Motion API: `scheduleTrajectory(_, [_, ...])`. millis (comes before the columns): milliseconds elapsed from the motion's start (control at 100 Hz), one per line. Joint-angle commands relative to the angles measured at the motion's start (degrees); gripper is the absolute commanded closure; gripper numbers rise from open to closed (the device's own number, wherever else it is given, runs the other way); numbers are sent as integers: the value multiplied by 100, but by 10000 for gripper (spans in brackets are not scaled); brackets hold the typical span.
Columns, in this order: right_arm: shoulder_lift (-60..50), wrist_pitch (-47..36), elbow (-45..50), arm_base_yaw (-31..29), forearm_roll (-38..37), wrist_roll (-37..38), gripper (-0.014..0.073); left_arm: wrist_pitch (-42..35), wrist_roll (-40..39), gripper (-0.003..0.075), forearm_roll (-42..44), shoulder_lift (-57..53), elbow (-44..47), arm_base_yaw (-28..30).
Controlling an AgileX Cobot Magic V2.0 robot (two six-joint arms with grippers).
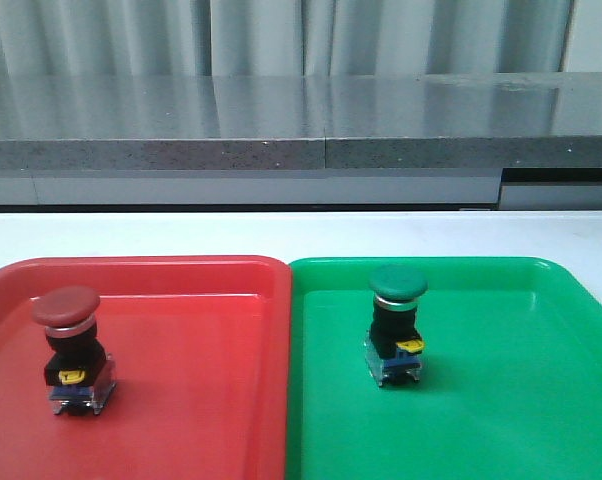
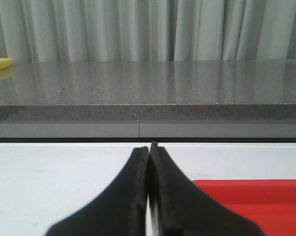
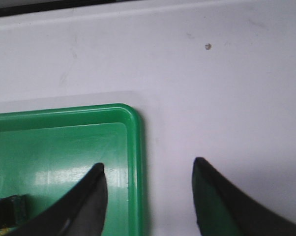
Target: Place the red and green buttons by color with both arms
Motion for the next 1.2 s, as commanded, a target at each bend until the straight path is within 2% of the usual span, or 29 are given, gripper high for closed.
scheduleTrajectory(0, [-369, -531, 96, -217, 110, -456, 296, -414, -58, 741, 0, -179, 65, 16])
scheduleTrajectory(390, [-1598, -2094, 1241, -322, -282, -494, 663, -414, -58, 741, 0, -179, 65, 16])
scheduleTrajectory(600, [-2193, -2723, 1929, -322, -388, -494, 657, -414, -58, 741, 0, -179, 65, 16])
scheduleTrajectory(1020, [-3896, -3148, 3211, -305, -388, -494, 657, -414, -58, 741, 0, -179, 65, 16])
scheduleTrajectory(1190, [-4550, -3710, 3636, -305, -388, -494, 657, -414, -58, 741, 0, -179, 65, 16])
